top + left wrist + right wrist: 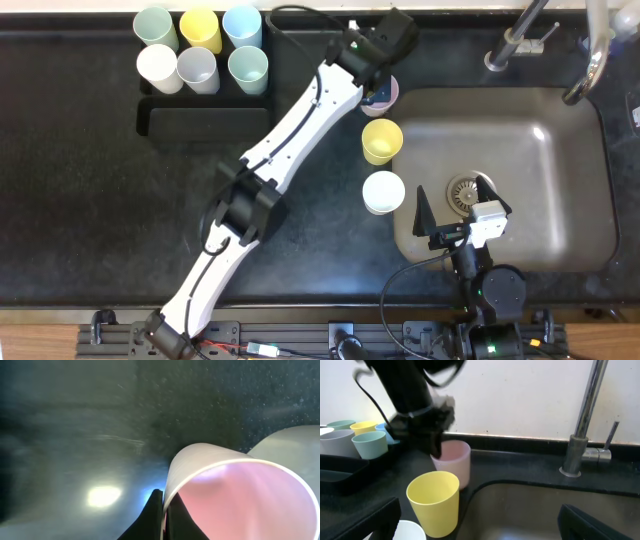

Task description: Store Cups

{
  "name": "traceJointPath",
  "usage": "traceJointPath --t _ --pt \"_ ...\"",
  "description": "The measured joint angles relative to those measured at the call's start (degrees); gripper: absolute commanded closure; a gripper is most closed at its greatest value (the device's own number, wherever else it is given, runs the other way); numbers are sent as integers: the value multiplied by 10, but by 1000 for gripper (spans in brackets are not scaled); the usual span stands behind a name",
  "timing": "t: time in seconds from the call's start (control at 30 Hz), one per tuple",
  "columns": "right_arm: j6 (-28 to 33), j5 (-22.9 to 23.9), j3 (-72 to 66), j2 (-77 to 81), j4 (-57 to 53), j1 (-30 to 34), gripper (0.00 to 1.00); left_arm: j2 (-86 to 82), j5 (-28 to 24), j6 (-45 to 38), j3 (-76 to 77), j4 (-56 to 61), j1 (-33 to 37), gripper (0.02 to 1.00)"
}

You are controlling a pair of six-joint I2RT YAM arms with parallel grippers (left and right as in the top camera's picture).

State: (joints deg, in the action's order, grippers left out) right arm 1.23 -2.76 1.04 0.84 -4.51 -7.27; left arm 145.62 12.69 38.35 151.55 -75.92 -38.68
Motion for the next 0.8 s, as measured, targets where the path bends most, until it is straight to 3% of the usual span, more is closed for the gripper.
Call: traceJointPath --t 0.23,0.47,0.6,0.8 --pt "0 0 0 0 0 0 3 -199 65 -22 -52 -11 56 985" --pt "0 0 0 0 0 0 5 -487 97 -54 -268 45 229 985" --pt "0 0 0 0 0 0 3 -569 82 -92 -398 81 321 985" --pt "0 0 0 0 0 0 5 -588 18 -179 -541 138 428 985"
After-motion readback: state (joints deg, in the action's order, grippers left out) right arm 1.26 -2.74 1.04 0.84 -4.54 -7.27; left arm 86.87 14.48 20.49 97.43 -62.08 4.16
